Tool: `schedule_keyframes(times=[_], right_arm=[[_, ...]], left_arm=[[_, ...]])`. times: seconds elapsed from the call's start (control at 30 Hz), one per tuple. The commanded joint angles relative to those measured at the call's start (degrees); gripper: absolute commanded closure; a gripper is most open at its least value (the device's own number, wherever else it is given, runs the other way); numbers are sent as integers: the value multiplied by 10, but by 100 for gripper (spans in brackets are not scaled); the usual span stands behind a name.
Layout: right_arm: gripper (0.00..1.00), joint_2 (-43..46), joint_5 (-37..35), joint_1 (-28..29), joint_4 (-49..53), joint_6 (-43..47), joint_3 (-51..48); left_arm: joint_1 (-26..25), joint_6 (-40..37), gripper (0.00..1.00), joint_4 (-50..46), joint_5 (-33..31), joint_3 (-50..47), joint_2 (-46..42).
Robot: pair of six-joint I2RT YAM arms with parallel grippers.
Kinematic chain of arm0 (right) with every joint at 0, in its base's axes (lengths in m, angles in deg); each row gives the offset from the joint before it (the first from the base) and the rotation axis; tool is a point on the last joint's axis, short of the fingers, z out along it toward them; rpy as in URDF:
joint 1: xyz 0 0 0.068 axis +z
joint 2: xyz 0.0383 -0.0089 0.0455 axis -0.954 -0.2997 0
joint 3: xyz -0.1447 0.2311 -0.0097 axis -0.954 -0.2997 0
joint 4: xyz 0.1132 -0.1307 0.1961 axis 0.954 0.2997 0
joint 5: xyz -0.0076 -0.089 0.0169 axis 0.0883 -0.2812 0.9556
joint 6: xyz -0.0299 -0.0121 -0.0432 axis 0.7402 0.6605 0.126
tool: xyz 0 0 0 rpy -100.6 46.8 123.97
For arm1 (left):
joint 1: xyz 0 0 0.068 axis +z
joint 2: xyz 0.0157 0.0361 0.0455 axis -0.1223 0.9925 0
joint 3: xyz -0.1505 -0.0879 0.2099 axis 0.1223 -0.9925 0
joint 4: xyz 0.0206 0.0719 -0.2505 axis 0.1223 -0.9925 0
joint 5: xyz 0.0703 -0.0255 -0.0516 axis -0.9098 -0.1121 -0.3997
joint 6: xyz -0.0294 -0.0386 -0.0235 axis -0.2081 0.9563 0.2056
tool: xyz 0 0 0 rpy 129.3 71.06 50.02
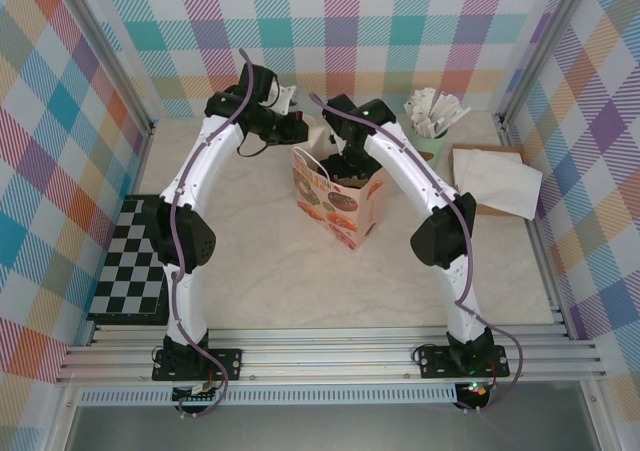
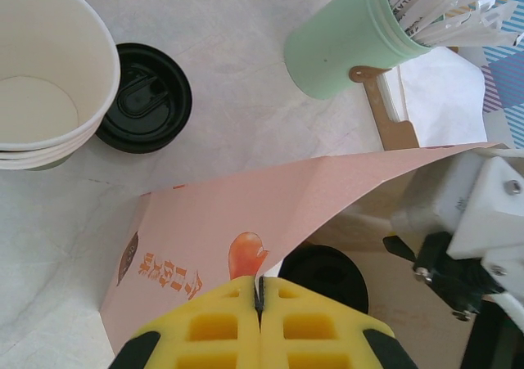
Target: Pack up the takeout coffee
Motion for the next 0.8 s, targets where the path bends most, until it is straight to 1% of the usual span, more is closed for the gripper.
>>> schedule_keyframes(times=[0.0,0.27,0.53,0.77], right_arm=[[0,26,-8,-2,11,0,15],[0,44,-18,-2,0,-5,16],[0,87,-27,-2,-22,-2,12],[0,96,-27,-2,-25,-1,11]], left_arm=[[-5,4,100,-12,-5,8,13],[-5,-1,100,-16,-7,12,18],[-5,-3,100,-16,-12,11,18],[-5,-7,100,-16,-9,10,17]])
